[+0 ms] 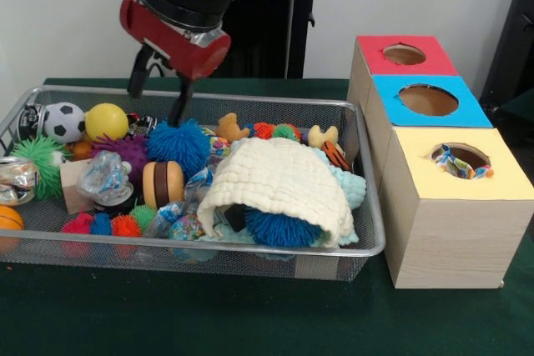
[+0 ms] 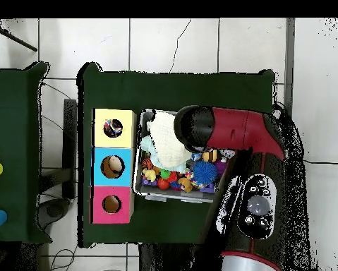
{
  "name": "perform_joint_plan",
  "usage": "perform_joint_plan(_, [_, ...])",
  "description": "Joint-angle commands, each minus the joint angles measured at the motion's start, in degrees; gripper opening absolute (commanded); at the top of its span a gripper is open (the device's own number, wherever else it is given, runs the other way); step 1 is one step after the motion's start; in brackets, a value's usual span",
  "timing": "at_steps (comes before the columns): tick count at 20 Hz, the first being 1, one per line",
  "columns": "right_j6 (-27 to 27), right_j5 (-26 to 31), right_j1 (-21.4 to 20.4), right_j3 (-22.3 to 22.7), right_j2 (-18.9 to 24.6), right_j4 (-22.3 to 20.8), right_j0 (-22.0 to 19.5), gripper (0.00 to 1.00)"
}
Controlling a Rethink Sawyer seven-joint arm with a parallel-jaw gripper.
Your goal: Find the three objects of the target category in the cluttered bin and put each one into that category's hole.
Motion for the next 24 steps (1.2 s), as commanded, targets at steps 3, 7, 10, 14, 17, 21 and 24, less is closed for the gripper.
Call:
perform_joint_plan(3, [8.60, 3.12, 5.42, 1.00, -4.76, -3.22, 0.14, 1.00])
perform_joint_plan(7, [7.26, 0.98, 7.11, 2.40, -5.40, -3.05, -1.60, 1.00])
perform_joint_plan(10, [5.41, -0.77, 8.53, 3.30, -4.51, -2.41, -3.46, 1.00])
perform_joint_plan(14, [4.04, -3.18, 11.20, 3.63, -2.51, -1.61, -5.85, 1.00])
perform_joint_plan(17, [3.72, -5.22, 12.36, 4.58, -1.39, -1.43, -7.09, 1.00])
perform_joint_plan(21, [2.75, -7.37, 13.61, 5.96, 0.00, -1.23, -8.69, 1.00])
perform_joint_plan(24, [-0.47, -6.79, 14.70, 6.77, 2.29, -0.43, -11.19, 1.00])
